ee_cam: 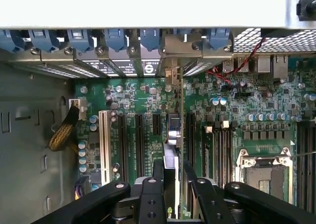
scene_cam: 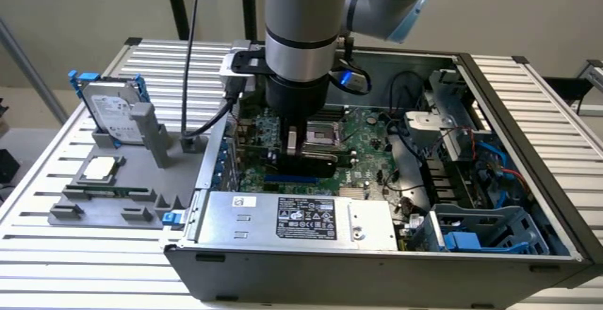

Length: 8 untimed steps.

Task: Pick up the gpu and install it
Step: 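Insert the gpu into the slot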

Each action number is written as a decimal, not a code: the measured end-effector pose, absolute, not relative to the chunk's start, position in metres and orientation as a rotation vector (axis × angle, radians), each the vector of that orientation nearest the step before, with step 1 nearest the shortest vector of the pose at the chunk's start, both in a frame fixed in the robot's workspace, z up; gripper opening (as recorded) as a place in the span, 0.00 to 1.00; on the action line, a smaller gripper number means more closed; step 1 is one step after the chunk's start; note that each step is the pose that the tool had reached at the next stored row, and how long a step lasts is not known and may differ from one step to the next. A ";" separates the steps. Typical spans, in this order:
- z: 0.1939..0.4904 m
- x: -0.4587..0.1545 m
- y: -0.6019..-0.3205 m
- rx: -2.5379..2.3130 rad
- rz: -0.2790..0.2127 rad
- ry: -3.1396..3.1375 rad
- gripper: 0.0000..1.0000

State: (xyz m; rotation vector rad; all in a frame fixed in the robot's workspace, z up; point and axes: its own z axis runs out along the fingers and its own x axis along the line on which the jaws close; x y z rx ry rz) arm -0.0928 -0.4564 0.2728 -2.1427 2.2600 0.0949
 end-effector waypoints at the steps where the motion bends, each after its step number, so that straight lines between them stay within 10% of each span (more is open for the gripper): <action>1: 0.272 -0.093 -0.456 -2.145 0.099 2.261 0.27; 8: 0.272 -0.090 -0.456 -2.152 0.114 2.268 0.27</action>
